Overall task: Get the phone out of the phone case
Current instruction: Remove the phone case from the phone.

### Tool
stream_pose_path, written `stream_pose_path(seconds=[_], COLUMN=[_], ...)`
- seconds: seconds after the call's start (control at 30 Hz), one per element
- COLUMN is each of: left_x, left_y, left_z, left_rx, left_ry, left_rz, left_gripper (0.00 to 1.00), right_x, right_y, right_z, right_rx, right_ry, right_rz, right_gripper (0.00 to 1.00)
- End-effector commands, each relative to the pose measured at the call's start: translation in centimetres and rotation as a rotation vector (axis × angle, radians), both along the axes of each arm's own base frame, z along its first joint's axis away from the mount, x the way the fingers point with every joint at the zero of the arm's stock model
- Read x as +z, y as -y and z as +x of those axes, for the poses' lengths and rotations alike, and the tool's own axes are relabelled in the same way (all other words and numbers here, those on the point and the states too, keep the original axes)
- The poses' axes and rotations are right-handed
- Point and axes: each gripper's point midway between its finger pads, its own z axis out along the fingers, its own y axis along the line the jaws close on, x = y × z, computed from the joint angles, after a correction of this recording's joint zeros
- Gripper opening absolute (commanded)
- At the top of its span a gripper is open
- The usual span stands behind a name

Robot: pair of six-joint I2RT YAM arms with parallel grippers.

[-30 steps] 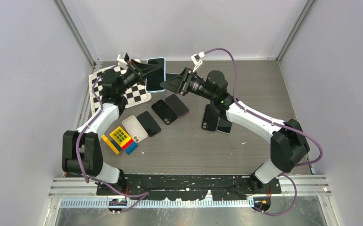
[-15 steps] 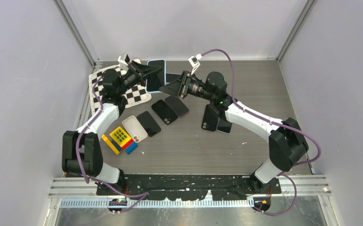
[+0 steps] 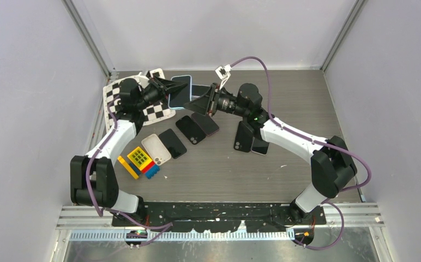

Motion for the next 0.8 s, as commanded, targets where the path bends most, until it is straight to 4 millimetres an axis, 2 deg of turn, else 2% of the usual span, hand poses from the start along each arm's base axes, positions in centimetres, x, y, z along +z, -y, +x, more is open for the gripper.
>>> stream_pose_path(seconds=[0.0, 0.2, 0.33, 0.43, 0.5, 0.6, 0.67, 0.73, 0.77], left_x=[3.7, 5.9, 6.9, 7.5, 7.9, 8.3, 8.1, 7.8, 7.7], left_y=[0.5, 0.7, 0.8, 0.6, 0.6, 0.5, 0.4, 0.2, 0.1], left_z=[-2.7, -3.3, -3.7, -3.9, -4.0, -4.1, -3.9, -3.5, -3.3], left_rx=[-0.073, -0.114, -0.120, -0.117, -0.115, -0.102, -0.085, -0.057, -0.044], left_ry=[-0.099, -0.067, -0.049, -0.031, -0.013, 0.021, 0.025, 0.041, 0.052], left_rz=[-0.114, -0.137, -0.147, -0.161, -0.160, -0.146, -0.126, -0.112, -0.108], left_gripper=[0.00, 0.00, 0.00, 0.00, 0.00, 0.00, 0.00, 0.00, 0.00], right_x=[-1.7, -3.4, -4.9, -6.1, -6.6, -6.8, -6.3, -5.2, -4.9], right_y=[-0.4, -0.9, -0.3, 0.7, 1.3, 1.6, 1.4, 1.0, 0.9], right_z=[-0.6, -1.1, 1.1, 3.8, 4.8, 5.2, 4.5, 3.2, 2.7], right_rx=[0.047, 0.109, -0.017, -0.171, -0.233, -0.251, -0.215, -0.151, -0.132], right_ry=[0.274, 0.309, 0.266, 0.175, 0.112, 0.039, 0.057, 0.106, 0.116], right_rz=[-0.109, -0.159, -0.216, -0.273, -0.278, -0.259, -0.239, -0.190, -0.173], right_gripper=[0.18, 0.16, 0.08, 0.02, 0.01, 0.01, 0.03, 0.14, 0.26])
